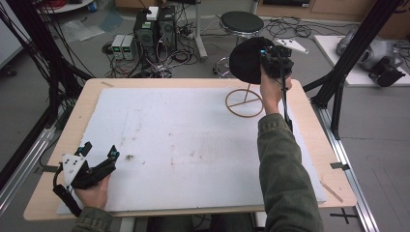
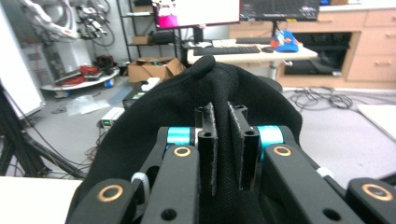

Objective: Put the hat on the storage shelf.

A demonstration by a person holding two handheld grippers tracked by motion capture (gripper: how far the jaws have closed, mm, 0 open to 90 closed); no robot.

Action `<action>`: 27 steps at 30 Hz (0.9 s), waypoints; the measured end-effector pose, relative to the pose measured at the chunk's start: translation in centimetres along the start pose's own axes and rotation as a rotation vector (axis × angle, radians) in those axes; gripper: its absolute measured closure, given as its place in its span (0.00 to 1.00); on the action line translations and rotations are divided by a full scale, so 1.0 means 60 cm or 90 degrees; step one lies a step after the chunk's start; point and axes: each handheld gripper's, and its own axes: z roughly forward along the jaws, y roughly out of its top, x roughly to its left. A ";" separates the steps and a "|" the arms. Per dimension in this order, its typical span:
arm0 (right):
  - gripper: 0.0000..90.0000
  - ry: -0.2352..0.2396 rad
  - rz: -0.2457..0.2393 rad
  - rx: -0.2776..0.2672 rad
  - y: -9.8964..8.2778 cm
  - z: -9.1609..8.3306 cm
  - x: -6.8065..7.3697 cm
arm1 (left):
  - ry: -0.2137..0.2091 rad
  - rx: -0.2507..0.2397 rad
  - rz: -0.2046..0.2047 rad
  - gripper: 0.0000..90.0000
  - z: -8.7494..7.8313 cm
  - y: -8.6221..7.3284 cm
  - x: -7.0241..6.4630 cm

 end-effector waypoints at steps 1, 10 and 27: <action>0.89 -0.005 0.008 0.007 -0.001 0.001 -0.004 | 0.001 0.000 0.000 0.18 0.000 0.000 0.000; 0.79 -0.017 0.016 0.003 -0.002 -0.001 -0.002 | -0.002 0.001 0.003 0.18 0.001 0.000 -0.002; 0.42 -0.006 0.010 0.000 -0.018 -0.018 -0.001 | -0.006 0.000 0.009 0.18 0.002 0.001 -0.007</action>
